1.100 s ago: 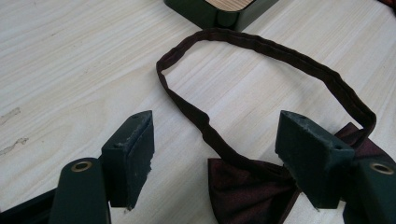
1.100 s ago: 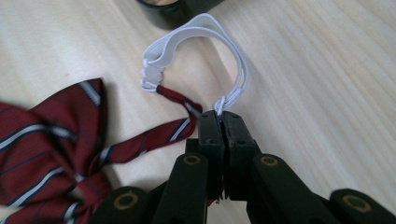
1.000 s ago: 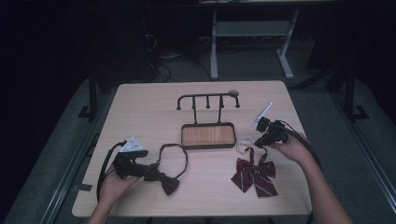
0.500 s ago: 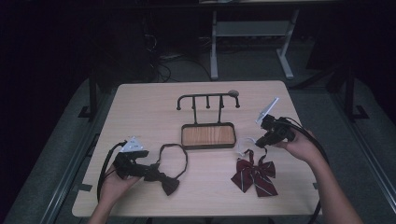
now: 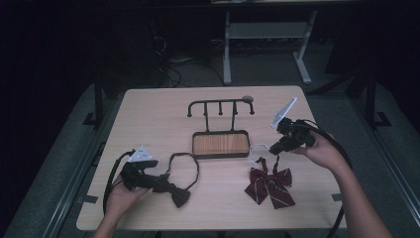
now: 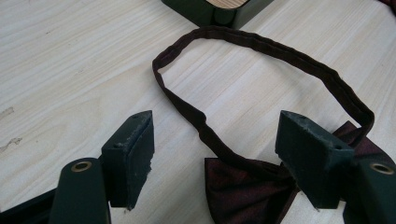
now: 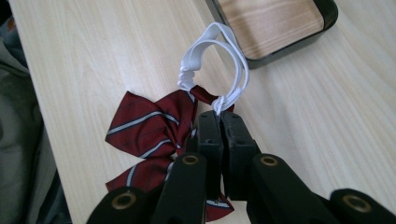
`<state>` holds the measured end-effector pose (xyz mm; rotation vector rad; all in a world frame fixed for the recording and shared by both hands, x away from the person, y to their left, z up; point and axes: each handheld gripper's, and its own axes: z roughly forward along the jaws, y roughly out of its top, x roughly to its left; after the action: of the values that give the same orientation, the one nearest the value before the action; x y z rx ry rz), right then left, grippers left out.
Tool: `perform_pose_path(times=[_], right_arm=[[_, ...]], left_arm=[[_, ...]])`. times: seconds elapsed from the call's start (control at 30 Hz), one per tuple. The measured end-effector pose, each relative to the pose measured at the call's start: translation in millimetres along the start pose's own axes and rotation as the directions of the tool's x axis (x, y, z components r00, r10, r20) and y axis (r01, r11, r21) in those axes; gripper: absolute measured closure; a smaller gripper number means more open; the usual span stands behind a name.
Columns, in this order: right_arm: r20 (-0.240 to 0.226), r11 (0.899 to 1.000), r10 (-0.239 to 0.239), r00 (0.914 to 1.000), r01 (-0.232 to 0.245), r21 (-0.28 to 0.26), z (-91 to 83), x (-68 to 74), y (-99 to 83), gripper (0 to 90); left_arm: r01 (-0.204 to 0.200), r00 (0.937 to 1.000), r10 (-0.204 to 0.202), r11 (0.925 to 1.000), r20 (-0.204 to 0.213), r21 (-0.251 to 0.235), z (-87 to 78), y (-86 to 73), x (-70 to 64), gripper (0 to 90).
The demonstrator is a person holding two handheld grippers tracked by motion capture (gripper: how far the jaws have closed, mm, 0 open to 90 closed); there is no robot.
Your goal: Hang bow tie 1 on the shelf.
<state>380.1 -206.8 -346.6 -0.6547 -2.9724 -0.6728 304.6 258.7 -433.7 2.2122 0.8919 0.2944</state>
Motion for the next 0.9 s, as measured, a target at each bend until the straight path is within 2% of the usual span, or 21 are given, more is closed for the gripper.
perform_pose_path(times=[0.17, 0.47, 0.9], right_arm=[[-0.003, 1.0, -0.019, 0.9998, 0.019, -0.014, -8.3, 3.4, 4.3, 87.1], [0.019, 0.998, -0.038, 0.9991, 0.039, -0.039, -22.1, 7.3, 11.3, 87.2], [0.046, 0.997, -0.054, 0.9975, 0.056, -0.047, -39.7, 10.6, 24.4, 87.3]], left_arm=[[0.0, 1.0, 0.0, 1.0, 0.0, -0.002, 0.3, 0.0, 0.3, 28.6], [0.0, 1.0, 0.0, 1.0, -0.001, -0.003, 0.3, -0.2, 0.3, 28.6], [0.001, 1.0, -0.001, 1.0, 0.002, -0.001, 0.8, -0.5, 0.5, 28.6]])
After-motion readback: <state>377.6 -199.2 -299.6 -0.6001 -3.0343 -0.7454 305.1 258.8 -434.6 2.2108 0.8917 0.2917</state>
